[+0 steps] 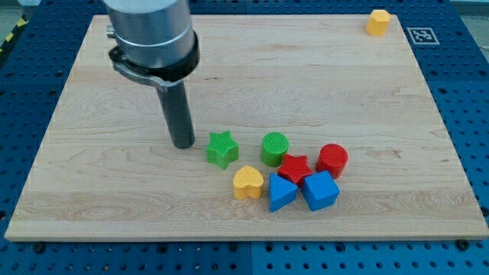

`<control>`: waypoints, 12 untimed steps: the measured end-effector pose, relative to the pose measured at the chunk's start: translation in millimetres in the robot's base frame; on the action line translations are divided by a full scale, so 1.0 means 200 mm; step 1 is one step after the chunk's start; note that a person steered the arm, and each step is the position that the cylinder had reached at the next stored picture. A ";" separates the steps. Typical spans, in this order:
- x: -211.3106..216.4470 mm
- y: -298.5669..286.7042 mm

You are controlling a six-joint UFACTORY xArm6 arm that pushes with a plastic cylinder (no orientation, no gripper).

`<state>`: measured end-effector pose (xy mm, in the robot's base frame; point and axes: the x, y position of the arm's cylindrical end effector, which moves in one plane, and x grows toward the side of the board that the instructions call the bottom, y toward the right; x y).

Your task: Move the yellow hexagon to the center right

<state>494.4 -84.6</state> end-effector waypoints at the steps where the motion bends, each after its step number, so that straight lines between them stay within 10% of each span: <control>1: 0.06 0.19; 4: 0.15 0.22; 7: -0.82 -0.04; 9: -1.33 0.45; 12: -1.51 0.95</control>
<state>191.7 106.3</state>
